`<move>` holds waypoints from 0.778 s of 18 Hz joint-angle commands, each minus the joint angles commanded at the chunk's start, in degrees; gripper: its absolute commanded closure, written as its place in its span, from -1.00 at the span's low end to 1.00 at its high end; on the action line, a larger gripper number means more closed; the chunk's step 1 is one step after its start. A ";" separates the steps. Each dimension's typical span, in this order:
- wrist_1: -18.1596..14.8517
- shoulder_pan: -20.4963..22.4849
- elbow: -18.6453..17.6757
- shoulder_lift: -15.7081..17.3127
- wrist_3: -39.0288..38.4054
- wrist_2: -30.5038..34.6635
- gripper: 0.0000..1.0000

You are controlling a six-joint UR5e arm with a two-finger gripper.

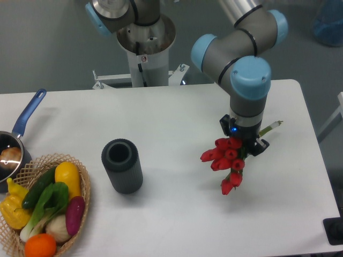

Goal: Place the flowers on the table
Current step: 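Move the held red tulips toward the grey vase and lower them, then lower the tulips onto the table and open the gripper to release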

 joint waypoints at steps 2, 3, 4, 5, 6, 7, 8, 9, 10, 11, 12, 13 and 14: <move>0.09 -0.36 0.00 -0.79 0.00 0.00 0.03; 0.09 -0.36 0.00 -1.14 0.17 0.00 0.02; 0.09 -0.44 0.00 -1.58 0.09 0.00 0.02; 0.09 -0.79 0.00 -1.85 0.09 0.00 0.00; 0.09 -1.49 0.00 -2.37 0.00 0.09 0.00; 0.09 -1.59 0.00 -2.64 -0.17 0.17 -0.01; 0.26 -1.59 0.00 -3.08 -0.09 0.09 -0.05; 0.70 -1.59 0.00 -3.34 -0.09 0.09 -0.06; 1.05 -1.59 0.00 -3.34 -0.09 0.09 -0.08; 1.14 -1.59 0.00 -3.43 0.00 0.09 -0.12; 1.14 -1.59 0.00 -3.52 0.00 0.09 -0.14; 1.14 -1.67 0.00 -3.87 0.00 0.09 -0.15; 1.14 -1.76 0.00 -4.13 -0.09 0.17 -0.15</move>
